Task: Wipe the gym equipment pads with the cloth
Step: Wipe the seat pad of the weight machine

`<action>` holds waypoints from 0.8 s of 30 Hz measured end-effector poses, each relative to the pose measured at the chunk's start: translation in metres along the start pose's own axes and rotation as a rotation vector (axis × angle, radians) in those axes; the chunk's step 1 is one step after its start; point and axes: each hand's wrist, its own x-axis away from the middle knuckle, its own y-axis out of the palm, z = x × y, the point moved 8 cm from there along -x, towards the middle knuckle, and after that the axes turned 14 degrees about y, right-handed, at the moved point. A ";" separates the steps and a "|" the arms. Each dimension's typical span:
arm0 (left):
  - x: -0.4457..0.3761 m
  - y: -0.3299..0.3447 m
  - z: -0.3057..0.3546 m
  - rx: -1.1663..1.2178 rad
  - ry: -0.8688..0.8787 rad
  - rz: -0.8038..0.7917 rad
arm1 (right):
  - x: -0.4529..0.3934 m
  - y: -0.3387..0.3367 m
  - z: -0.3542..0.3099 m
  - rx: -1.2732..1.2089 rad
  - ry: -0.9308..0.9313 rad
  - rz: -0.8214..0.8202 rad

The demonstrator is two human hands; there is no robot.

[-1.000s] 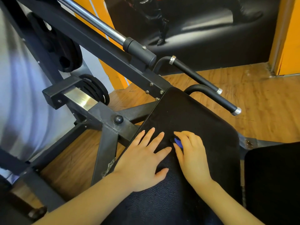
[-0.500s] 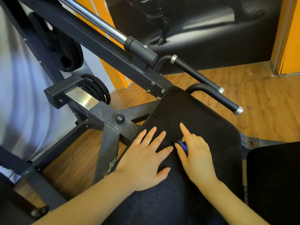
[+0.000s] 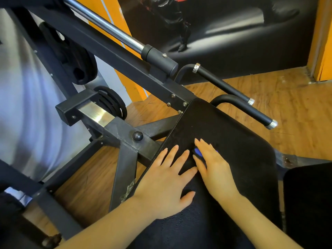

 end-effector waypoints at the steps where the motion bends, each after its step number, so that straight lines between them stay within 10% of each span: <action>1: 0.000 0.000 0.000 0.002 -0.003 0.003 | 0.012 -0.001 0.003 0.019 -0.053 0.001; 24: -0.001 0.000 0.001 -0.002 0.015 0.008 | -0.052 0.008 -0.005 -0.045 -0.048 0.070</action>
